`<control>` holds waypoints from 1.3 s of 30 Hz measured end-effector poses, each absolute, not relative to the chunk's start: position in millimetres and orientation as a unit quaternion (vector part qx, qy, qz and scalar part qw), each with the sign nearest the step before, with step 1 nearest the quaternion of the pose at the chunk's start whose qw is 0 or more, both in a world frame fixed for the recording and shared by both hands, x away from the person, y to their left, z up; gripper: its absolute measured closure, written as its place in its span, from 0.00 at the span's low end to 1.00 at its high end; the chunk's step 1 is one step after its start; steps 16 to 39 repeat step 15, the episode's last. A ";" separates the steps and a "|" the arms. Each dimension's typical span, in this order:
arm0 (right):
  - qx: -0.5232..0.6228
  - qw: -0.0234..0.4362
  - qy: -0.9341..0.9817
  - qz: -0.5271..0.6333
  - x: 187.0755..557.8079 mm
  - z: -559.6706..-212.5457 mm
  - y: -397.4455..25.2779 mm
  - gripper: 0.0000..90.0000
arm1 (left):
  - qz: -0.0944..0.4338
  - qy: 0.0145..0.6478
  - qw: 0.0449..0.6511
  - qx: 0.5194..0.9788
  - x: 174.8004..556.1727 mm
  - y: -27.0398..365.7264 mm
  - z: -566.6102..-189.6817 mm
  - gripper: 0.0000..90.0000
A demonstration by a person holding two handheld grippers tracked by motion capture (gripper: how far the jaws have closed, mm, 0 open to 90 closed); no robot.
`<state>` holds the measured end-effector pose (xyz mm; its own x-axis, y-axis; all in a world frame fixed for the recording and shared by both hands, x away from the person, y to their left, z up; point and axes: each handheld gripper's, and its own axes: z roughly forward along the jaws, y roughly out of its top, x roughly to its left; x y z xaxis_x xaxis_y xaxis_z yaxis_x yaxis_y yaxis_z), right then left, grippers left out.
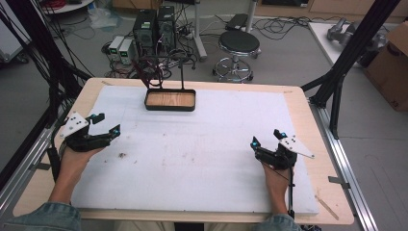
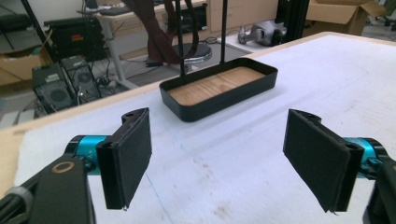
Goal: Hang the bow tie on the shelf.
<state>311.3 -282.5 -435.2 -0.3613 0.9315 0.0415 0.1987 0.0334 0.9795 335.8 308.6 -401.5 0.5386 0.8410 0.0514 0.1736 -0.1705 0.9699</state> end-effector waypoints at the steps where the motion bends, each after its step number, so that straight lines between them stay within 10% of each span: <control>1: 0.448 0.344 0.631 0.532 311.3 -435.2 -282.3 0.13 | 0.314 0.367 0.531 0.697 335.1 309.4 -404.5 0.27; 39: 0.448 0.344 0.631 0.532 311.6 -435.3 -282.5 0.13 | 0.324 0.377 0.510 0.702 330.5 311.9 -417.3 0.27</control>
